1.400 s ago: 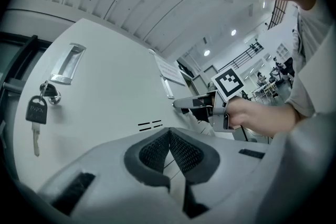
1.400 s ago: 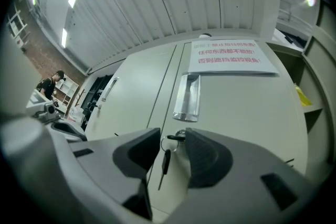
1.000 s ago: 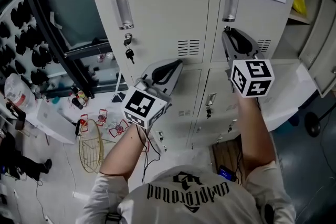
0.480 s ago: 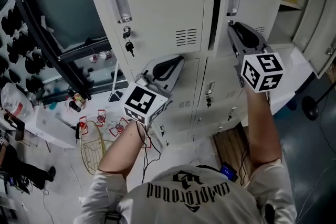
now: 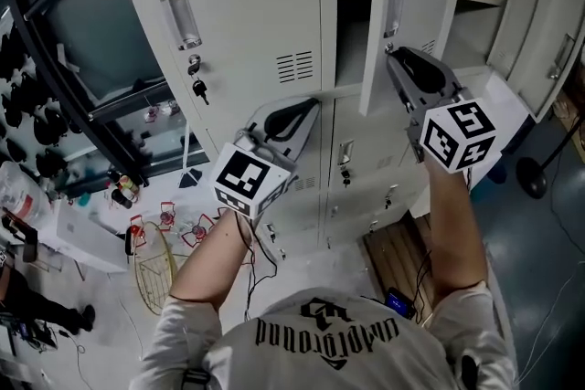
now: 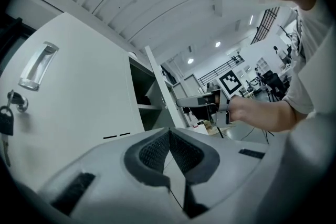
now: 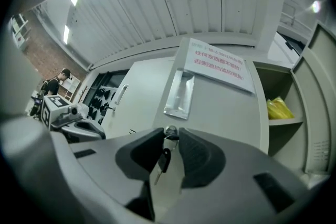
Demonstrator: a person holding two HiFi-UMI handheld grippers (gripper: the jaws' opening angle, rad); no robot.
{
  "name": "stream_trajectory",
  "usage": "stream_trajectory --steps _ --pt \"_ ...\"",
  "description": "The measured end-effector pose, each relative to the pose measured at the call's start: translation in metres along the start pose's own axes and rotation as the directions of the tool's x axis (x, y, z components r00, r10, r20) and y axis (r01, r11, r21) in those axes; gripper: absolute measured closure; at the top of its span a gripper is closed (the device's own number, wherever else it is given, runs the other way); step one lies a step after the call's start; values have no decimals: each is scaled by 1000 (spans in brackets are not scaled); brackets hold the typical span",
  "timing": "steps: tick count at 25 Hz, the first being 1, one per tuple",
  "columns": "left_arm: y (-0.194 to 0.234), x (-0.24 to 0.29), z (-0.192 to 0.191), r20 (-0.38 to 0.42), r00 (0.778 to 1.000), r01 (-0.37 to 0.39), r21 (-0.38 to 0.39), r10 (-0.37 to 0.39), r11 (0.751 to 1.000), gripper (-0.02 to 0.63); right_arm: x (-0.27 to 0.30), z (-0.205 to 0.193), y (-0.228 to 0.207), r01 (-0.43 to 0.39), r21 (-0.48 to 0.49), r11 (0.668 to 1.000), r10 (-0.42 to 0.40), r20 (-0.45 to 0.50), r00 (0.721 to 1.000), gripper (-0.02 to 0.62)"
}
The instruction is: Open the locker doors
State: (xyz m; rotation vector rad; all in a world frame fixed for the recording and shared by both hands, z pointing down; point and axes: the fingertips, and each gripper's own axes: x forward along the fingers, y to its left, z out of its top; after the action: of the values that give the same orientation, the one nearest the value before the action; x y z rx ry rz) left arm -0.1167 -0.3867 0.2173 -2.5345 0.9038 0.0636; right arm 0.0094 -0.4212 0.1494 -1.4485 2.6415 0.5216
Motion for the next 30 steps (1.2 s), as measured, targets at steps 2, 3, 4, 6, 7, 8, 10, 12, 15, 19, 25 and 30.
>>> stream_trajectory --steps 2,3,4,6,7,8,10,12,15,19,25,30 --pt "-8 10 4 6 1000 1 5 -1 1000 598 -12 3 -3 -27 19 999 27 13 1000 500" --pt "-12 15 7 9 1000 -1 6 1 1000 598 -18 4 -4 -44 33 998 44 20 999 499" --pt "-16 21 10 13 1000 -5 8 5 1000 598 -23 5 -6 -64 45 997 63 27 998 499" --pt "-25 34 16 23 1000 -15 10 15 1000 598 -34 6 -10 -105 64 992 103 35 994 499" --pt "-30 40 18 27 999 -20 9 20 1000 598 -40 7 -13 -126 71 989 124 37 992 499" --pt "-35 47 21 31 999 -25 8 25 1000 598 -46 7 -15 -147 77 986 144 40 989 497" --pt "-46 61 26 36 999 -35 6 34 999 598 -60 9 -21 -186 86 979 182 49 982 497" --pt "-58 72 30 38 998 -45 5 45 999 598 -73 11 -29 -217 95 971 213 59 975 497" --pt "-77 87 35 41 997 -60 4 60 998 598 -94 12 -43 -248 104 963 242 71 968 494" --pt "-104 109 37 38 997 -72 -1 72 997 598 -125 12 -71 -262 112 959 254 79 964 488" --pt "-138 138 45 35 996 -83 4 83 997 598 -159 6 -119 -253 131 959 244 79 967 483" --pt "-157 154 46 23 995 -93 8 93 996 598 -173 -2 -159 -229 142 963 219 82 972 483"
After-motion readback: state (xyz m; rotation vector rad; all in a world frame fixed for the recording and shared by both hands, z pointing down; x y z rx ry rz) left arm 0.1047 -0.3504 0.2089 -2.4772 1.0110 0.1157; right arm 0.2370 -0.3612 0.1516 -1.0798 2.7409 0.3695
